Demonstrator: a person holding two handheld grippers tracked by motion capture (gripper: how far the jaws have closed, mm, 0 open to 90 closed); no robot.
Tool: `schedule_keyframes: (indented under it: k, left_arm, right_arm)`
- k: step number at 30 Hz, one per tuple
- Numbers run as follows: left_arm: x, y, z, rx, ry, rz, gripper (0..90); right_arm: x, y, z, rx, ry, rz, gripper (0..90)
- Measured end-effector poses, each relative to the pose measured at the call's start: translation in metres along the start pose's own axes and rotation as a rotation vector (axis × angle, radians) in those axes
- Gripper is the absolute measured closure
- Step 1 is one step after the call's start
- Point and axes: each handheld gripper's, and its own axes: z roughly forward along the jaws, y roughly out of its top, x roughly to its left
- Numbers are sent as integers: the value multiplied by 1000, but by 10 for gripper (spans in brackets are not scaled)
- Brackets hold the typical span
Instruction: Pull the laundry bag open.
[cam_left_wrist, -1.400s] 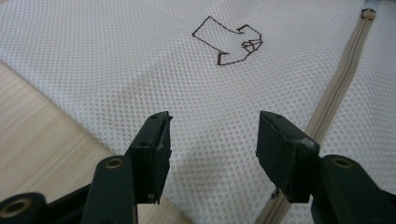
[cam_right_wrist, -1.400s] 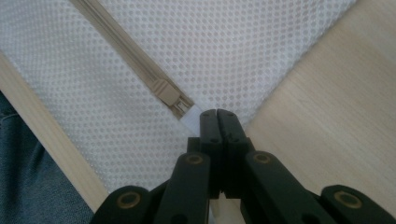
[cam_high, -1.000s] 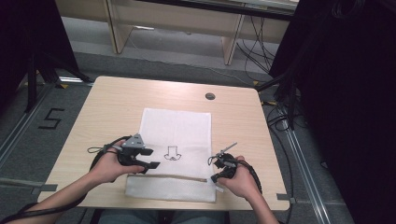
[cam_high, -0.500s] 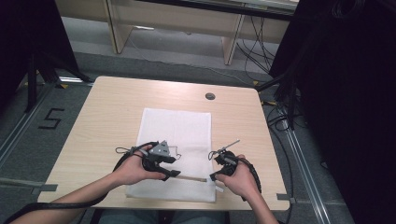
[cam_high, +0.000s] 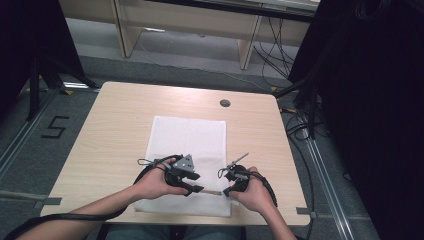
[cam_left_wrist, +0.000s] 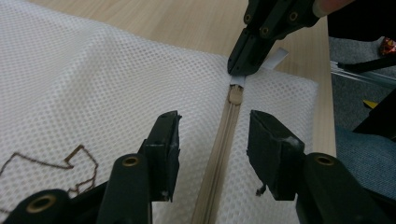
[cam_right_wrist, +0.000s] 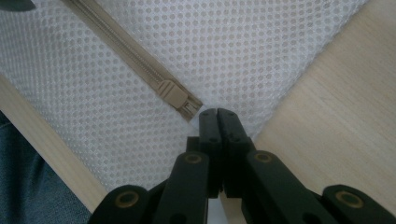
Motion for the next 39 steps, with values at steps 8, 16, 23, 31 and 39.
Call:
schedule_keyframes:
  k: [8,16,23,31,39]
  left_arm:
    - [-6,9,20,18,-32,27,581]
    - [-10,15,39,40,-53,49,629]
    - [-13,15,48,48,-56,35,638]
    - [-13,16,59,56,-62,52,652]
    - [-14,16,65,64,-57,43,680]
  right_arm:
    - [1,1,2,6,-13,-24,900]
    - [-1,1,2,5,5,-28,900]
    - [-1,1,2,6,9,-15,900]
    - [-2,0,2,7,28,4,900]
    - [-2,0,1,7,29,6,900]
